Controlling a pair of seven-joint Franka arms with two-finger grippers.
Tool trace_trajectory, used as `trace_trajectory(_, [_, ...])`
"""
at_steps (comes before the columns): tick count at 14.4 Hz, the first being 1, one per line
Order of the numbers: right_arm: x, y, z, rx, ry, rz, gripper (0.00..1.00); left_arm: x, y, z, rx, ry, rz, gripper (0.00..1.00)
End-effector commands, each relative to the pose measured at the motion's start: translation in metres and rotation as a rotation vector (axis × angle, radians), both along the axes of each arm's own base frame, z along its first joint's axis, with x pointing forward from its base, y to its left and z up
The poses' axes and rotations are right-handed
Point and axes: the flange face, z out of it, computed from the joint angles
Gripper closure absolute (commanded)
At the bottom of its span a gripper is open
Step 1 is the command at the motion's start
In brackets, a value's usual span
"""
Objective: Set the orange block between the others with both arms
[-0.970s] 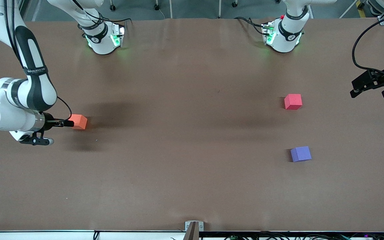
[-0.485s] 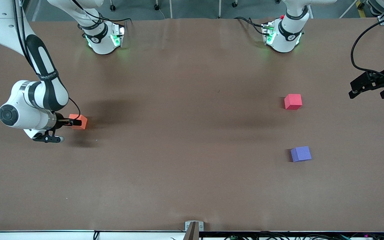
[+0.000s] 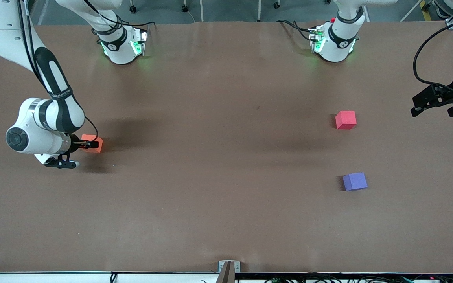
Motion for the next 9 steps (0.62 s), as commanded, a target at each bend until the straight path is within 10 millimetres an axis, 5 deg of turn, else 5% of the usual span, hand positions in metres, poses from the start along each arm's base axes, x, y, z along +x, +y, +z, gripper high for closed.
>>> trace_trajectory(1, [0.008,0.002,0.015,0.002,-0.010,0.020,0.68,-0.005,0.001,0.003,0.018,-0.014,-0.007,0.00])
trace_trajectory(3, [0.038,0.020,0.057,0.007,-0.001,0.053,0.68,-0.005,0.001,0.003,0.018,-0.014,-0.007,0.00])
trace_trajectory(5, [0.074,0.079,0.115,0.007,-0.022,0.153,0.68,-0.005,0.001,0.003,0.018,-0.014,-0.007,0.00])
trace_trajectory(7, [0.090,0.181,0.150,0.004,-0.065,0.310,0.67,-0.005,0.001,0.003,0.018,-0.015,-0.007,0.00])
trace_trajectory(9, [0.089,0.264,0.158,0.021,-0.103,0.430,0.67,-0.005,0.001,0.003,0.018,-0.015,-0.007,0.00])
